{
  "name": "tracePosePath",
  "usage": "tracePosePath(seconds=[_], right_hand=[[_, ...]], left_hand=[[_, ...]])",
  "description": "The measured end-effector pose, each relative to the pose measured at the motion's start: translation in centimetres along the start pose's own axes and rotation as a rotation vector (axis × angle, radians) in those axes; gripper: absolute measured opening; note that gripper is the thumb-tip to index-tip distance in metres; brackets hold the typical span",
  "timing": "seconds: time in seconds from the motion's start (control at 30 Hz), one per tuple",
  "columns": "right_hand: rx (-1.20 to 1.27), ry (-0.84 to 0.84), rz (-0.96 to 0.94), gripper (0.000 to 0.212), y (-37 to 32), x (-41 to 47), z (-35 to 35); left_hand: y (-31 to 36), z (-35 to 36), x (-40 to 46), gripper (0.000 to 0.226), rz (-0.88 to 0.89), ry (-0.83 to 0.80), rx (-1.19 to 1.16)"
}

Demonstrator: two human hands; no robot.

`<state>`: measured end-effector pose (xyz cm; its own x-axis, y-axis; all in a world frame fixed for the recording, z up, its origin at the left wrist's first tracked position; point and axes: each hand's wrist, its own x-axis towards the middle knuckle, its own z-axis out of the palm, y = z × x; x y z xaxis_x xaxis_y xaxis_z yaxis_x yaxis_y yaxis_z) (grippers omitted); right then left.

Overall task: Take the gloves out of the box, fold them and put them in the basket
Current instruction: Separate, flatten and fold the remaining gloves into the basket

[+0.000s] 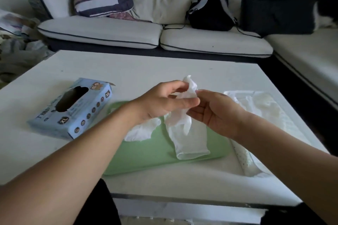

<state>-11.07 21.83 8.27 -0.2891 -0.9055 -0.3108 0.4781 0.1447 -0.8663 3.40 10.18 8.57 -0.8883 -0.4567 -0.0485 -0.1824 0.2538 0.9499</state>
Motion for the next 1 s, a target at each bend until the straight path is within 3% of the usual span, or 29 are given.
tracePosePath(seconds=[0.2, 0.33, 0.43, 0.5, 0.57, 0.67, 0.8, 0.9, 1.0], right_hand=[[-0.284, -0.014, -0.037, 0.032, -1.1, -1.2, -1.0], [-0.723, 0.092, -0.172, 0.032, -2.2, -1.9, -2.1], [-0.851, 0.288, -0.282, 0.050, -3.3, -0.8, -3.7], [-0.702, 0.136, -0.164, 0.069, -3.6, -0.4, -4.3], [-0.490, -0.080, -0.057, 0.061, -3.6, -0.4, -4.3], [-0.372, -0.053, -0.121, 0.044, -3.8, -0.2, -3.7], [-0.465, -0.010, -0.124, 0.033, -3.9, -0.2, -3.6], [-0.511, -0.114, -0.028, 0.024, -4.3, -0.9, -3.9], [-0.588, -0.260, 0.111, 0.026, -4.3, -1.5, -4.3]], left_hand=[[-0.6, 2.8, 2.5, 0.013, 0.053, 0.152, -0.022], [0.2, 2.9, 2.5, 0.022, -0.041, 0.275, -0.305], [1.0, 2.3, 1.9, 0.025, -0.183, 0.162, -0.626], [1.4, 2.1, 1.4, 0.032, -0.227, 0.034, -0.761], [1.6, 2.3, 1.2, 0.039, -0.225, -0.016, -0.815], [1.7, 2.2, 1.2, 0.032, -0.165, 0.008, -0.719], [1.5, 1.0, 0.9, 0.030, -0.100, -0.012, -0.465], [1.4, 0.6, 0.3, 0.040, -0.113, -0.029, -0.214], [1.6, 0.2, -0.7, 0.020, -0.218, -0.164, -0.029]])
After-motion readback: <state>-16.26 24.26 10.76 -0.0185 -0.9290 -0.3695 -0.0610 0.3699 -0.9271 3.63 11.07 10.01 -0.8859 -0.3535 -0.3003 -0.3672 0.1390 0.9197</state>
